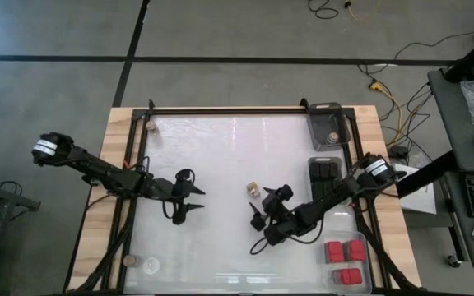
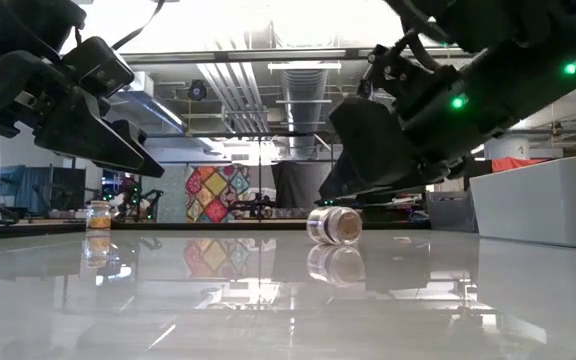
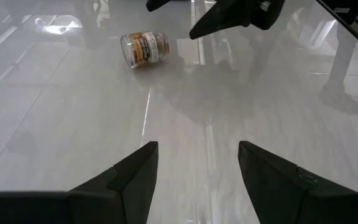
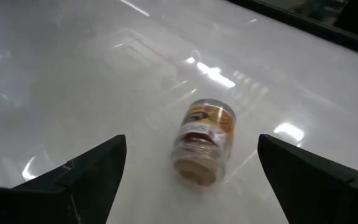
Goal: Sort spices by type
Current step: Put the brown seasoning bottle into the black bin
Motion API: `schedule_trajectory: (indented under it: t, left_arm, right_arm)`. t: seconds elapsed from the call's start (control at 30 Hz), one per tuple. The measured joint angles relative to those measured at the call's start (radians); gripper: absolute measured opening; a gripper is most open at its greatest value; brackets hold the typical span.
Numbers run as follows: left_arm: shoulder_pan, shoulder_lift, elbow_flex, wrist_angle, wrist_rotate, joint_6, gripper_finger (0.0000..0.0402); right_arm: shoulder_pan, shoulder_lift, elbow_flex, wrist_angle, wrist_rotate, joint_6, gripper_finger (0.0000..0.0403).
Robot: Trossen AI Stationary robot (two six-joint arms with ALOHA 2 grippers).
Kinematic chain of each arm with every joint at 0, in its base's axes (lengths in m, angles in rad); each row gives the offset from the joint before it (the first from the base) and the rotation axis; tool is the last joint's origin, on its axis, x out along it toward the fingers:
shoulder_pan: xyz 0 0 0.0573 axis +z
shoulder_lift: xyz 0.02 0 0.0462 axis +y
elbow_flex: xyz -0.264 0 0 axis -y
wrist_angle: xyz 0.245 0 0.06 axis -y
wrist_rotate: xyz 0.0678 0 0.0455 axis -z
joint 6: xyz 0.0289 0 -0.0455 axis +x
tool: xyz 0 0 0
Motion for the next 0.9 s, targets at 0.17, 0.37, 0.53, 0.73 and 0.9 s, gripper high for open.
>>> schedule_trajectory:
  t: [0.17, 0.37, 0.53, 0.73, 0.9]
  left_arm:
    - [0.0, 0.0, 0.0, 0.0, 0.0, 0.0, 0.0207]
    - [0.0, 0.0, 0.0, 0.004, 0.0, 0.0, 0.0207]
    - [0.0, 0.0, 0.0, 0.006, 0.0, 0.0, 0.0207]
    - [0.0, 0.0, 0.0, 0.004, 0.0, 0.0, 0.0207]
    - [0.0, 0.0, 0.0, 0.004, 0.0, 0.0, 0.0207]
  right_arm:
    - [-0.008, 0.001, -0.018, 0.0, 0.002, 0.046, 0.035]
    - [-0.007, 0.08, 0.032, 0.084, -0.008, -0.039, 0.0349]
    - [-0.008, 0.144, 0.122, 0.011, 0.029, -0.054, 0.0354]
    - [0.004, 0.143, 0.154, -0.171, 0.095, 0.12, 0.0354]
    - [0.004, 0.16, 0.129, -0.084, 0.103, 0.216, 0.0354]
